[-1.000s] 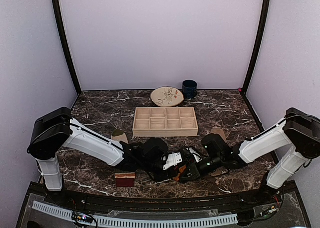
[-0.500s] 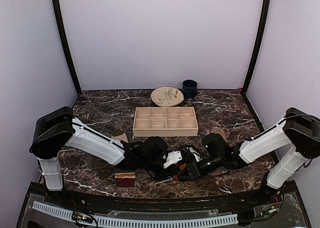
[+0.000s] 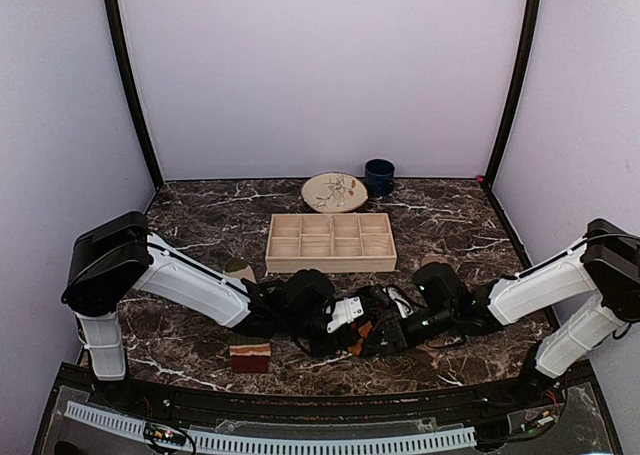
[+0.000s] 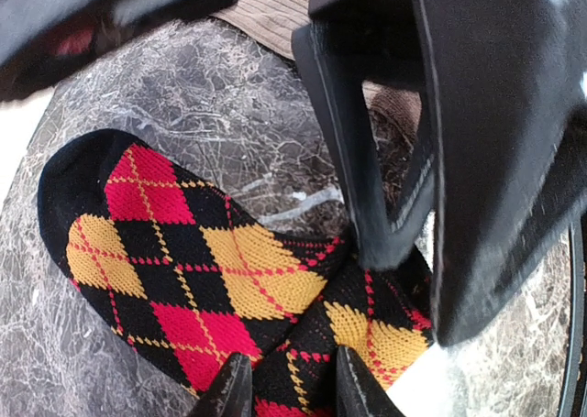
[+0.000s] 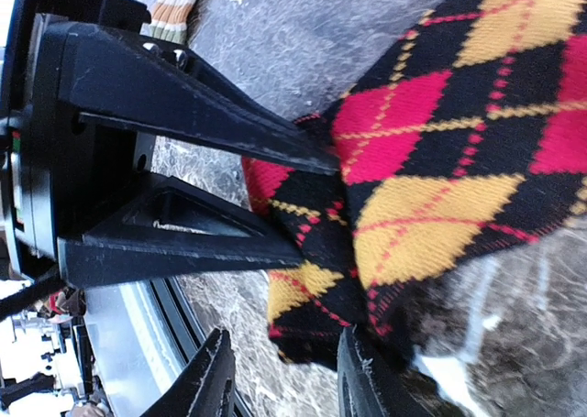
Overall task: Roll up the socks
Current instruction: Roll the sock at the center of the board.
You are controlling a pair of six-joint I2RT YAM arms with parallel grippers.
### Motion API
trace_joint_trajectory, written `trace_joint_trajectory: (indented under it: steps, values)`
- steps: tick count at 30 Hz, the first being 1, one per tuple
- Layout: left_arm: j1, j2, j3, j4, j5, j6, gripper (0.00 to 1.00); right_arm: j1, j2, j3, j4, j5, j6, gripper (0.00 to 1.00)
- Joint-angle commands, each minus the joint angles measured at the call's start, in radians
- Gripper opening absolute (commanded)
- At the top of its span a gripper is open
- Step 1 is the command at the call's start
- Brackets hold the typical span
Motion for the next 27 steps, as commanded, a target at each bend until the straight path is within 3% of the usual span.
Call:
trace_joint_trajectory:
  steps: [1,10,17,22,27]
  values:
    - [0.014,0.031,-0.012,-0.090,-0.013,-0.007,0.34,-0.037,-0.051,-0.036,-0.043,0.056,-0.001,0.38]
    - [0.020,0.029,-0.013,-0.089,0.002,-0.008,0.33,-0.052,-0.171,-0.074,-0.060,0.132,0.004,0.39]
    - [0.032,0.030,-0.003,-0.103,0.032,-0.008,0.33,-0.044,-0.403,-0.122,-0.131,0.311,-0.024,0.39]
    - [0.042,0.042,0.036,-0.146,0.072,0.000,0.33,0.041,-0.504,-0.114,-0.201,0.482,-0.067,0.39]
    - [0.051,0.054,0.068,-0.194,0.111,0.009,0.33,0.164,-0.458,-0.060,-0.249,0.658,-0.123,0.37]
